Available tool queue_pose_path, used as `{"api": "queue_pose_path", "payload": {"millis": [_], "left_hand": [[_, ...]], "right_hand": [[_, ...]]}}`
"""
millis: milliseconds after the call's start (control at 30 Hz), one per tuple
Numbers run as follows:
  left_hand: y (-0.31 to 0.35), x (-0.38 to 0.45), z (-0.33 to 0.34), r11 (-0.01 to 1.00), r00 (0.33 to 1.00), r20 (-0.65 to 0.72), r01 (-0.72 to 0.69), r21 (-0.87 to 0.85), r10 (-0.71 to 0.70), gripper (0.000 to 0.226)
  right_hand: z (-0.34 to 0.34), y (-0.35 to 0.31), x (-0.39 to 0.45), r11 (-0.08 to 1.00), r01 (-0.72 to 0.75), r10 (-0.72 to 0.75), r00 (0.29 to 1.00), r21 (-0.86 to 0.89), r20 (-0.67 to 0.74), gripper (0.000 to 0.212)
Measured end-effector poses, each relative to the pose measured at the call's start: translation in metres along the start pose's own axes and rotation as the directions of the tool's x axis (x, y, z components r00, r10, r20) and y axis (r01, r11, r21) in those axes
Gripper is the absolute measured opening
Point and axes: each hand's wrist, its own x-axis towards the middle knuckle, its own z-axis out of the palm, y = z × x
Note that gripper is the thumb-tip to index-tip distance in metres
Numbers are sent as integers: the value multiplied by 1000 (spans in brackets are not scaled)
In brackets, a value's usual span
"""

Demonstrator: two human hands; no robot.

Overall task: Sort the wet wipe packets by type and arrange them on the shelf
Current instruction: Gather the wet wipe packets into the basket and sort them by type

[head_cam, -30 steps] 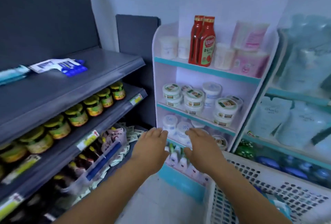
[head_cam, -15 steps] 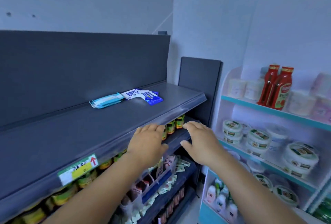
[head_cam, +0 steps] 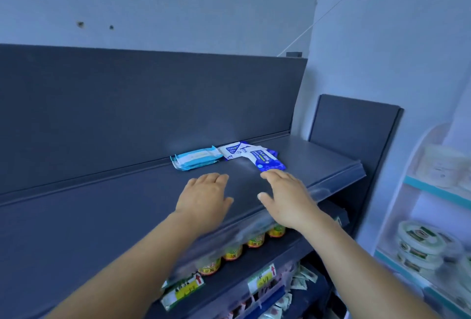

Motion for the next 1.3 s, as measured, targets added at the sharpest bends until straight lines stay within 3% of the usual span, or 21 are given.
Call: {"api": "queue_pose_path", "payload": {"millis": [267, 467, 567, 700, 800, 967, 1033, 1100, 1200, 1300], "left_hand": [[-52, 87, 23, 979, 979, 55, 193, 69, -197, 62], [-87, 136, 41, 949, 947, 84, 304, 88, -311, 59], [-94, 146, 49, 938, 933, 108, 333, 96, -343, 49], [-93, 151, 48, 953, 953, 7, 302, -20, -302, 34], [-92, 156, 44, 947, 949, 19, 316, -64, -315, 31], [-97, 165, 45, 832, 850, 210, 520, -193, -483, 57], [-99, 167, 45, 812, 842, 226, 535, -235, -490, 66], [-100, 169, 44, 797, 835, 252, 546, -259, -490, 67], [-101, 173, 43, 748, 828, 307, 557, -360, -469, 53], [-97, 177, 39, 785, 861, 250, 507, -356, -443, 49]], "right_hand": [[24, 32, 110, 1000, 15, -14, 997, -12, 75, 46], [47, 61, 166, 997, -51, 64, 973, -64, 223, 49], [57, 65, 177, 999, 33, -37, 979, 25, 200, 36], [60, 60, 183, 979, 166, -184, 969, 120, 162, 28], [59, 56, 192, 986, 86, -106, 984, 142, 144, 31], [62, 62, 206, 982, -183, 167, 962, 55, 218, 44], [59, 63, 209, 981, -192, 178, 952, 35, 248, 43], [57, 63, 212, 972, -209, 174, 946, 105, 272, 23], [53, 63, 215, 952, -226, 166, 947, 208, 274, 35], [50, 66, 224, 965, -207, 173, 964, 162, 203, 26]]}}
